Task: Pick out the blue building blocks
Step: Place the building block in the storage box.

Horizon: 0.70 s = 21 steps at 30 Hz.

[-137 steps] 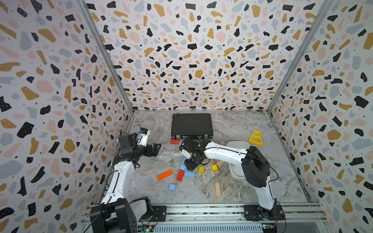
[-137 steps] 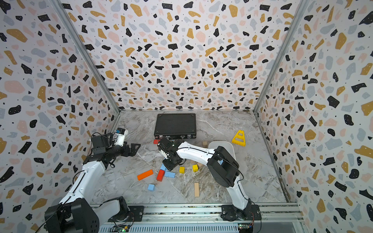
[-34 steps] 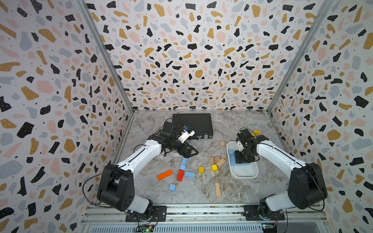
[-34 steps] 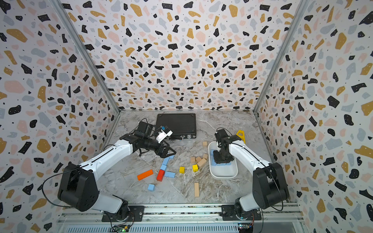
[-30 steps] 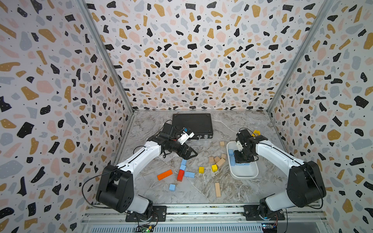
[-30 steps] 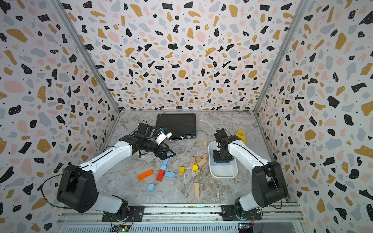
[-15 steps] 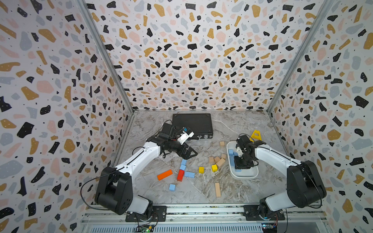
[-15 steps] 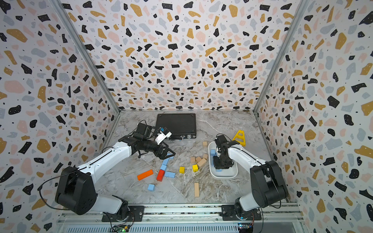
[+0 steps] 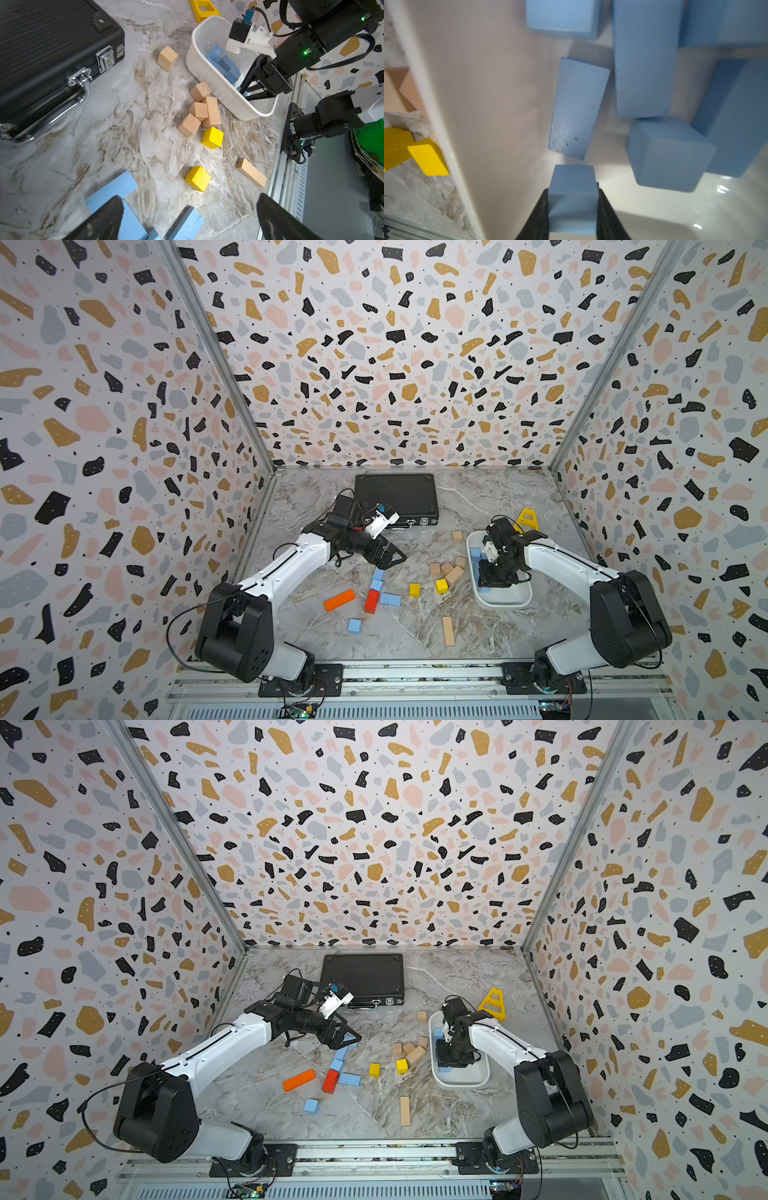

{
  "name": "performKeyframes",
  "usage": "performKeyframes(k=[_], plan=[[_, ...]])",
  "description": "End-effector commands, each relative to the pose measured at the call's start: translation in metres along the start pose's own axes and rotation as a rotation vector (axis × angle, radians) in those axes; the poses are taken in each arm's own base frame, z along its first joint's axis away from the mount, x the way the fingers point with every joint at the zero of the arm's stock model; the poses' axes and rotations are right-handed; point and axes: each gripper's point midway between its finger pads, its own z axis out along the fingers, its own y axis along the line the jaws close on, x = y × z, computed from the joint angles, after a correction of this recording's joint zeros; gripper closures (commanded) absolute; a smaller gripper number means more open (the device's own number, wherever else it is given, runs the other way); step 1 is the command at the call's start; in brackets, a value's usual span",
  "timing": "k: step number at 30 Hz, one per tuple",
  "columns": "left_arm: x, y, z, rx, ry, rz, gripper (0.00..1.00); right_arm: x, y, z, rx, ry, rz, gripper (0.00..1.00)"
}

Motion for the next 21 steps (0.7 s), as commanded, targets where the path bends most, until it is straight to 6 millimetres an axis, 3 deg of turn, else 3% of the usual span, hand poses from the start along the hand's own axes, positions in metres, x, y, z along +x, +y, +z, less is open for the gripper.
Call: performKeyframes(k=[1,11,21], plan=[[0.001,-0.001,0.002,0.012,-0.008,0.009,0.00,0.005,0.003,-0.002,-0.017,0.012,0.010,0.64],[0.000,0.000,0.003,0.010,-0.009,0.011,0.00,0.007,0.002,-0.004,-0.006,0.024,0.010,0.55],[0.002,0.013,-0.004,-0.064,0.000,0.028,0.00,-0.020,0.021,-0.052,-0.009,-0.119,-0.042,0.55]])
